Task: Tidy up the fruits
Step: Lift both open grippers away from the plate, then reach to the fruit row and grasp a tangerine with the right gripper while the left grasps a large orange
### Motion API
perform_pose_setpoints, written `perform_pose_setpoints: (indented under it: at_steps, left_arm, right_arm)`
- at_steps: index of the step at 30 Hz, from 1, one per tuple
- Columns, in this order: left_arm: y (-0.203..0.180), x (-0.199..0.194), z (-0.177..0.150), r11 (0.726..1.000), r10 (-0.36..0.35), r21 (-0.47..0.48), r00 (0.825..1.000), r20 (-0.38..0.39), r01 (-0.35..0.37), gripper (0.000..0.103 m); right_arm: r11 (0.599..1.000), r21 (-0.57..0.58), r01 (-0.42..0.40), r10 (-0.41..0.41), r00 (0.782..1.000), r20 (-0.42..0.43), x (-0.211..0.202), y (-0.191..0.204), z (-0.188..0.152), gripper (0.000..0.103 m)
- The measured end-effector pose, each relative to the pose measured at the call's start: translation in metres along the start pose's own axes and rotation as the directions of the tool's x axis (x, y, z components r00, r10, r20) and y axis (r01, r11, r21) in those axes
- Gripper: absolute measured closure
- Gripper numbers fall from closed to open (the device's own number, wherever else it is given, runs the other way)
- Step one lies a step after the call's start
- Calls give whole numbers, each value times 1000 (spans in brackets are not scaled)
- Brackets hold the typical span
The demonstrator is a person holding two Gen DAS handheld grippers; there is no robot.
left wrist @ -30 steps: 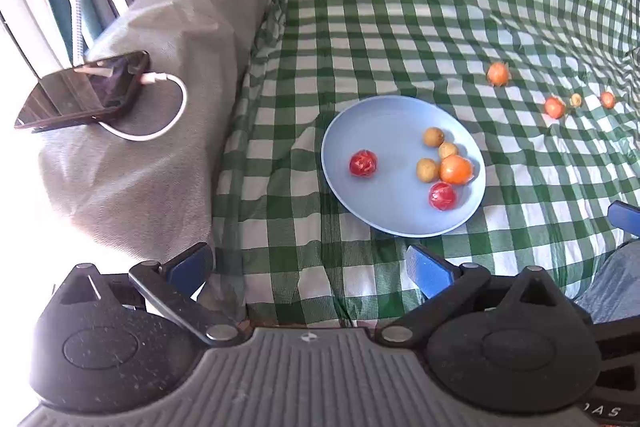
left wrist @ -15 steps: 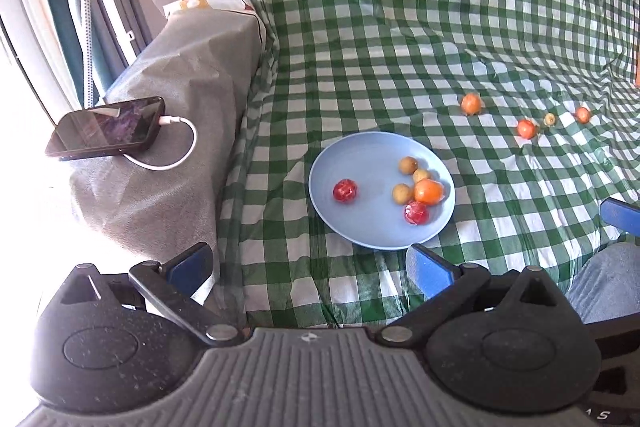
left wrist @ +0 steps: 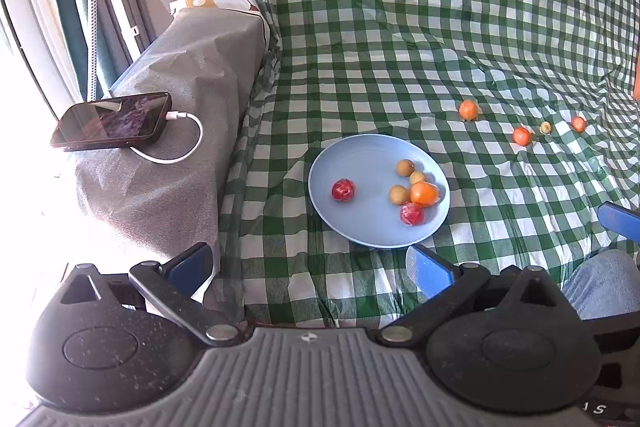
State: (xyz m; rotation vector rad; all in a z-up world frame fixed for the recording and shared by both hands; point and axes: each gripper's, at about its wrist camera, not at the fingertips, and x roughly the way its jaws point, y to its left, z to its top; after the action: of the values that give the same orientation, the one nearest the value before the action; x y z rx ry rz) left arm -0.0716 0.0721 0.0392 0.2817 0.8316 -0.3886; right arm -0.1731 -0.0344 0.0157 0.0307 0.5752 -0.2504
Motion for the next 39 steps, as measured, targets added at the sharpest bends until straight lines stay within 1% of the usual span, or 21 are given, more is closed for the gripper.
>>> perform_pose_setpoints:
  at_steps: [10, 16, 22, 25, 28, 32, 36, 39]
  left_arm:
    - [-1, 11, 1, 1000, 23, 21, 999, -22, -22, 0]
    - [-3, 30, 8, 999, 34, 26, 997, -66, -32, 0]
    - [-14, 49, 25, 999, 27, 42, 996, -89, -23, 0]
    - [-28, 62, 36, 997, 29, 78, 994, -107, -21, 0]
    - [-48, 73, 49, 993, 21, 115, 994, -112, -8, 0]
    - [-83, 93, 70, 989, -20, 143, 993, -119, 37, 0]
    - [-134, 121, 95, 978, -54, 195, 990, -129, 79, 0]
    - [-177, 146, 116, 967, -99, 220, 986, -135, 127, 0]
  right_arm:
    - [1000, 21, -8, 9, 1000, -30, 10, -3, -2, 1]
    - [998, 62, -11, 16, 997, -75, 28, -12, -4, 1]
    - [992, 123, 18, -3, 992, -124, 48, -28, -5, 1]
    - [986, 160, 45, -25, 991, -129, 54, -41, -6, 1]
    - [974, 209, 90, -62, 988, -139, 61, -64, -9, 1]
    - [942, 284, 182, -141, 977, -158, 71, -109, -16, 1]
    - [896, 336, 290, -242, 954, -179, 82, -166, -22, 1]
    - [855, 363, 369, -327, 929, -174, 91, -215, -21, 1]
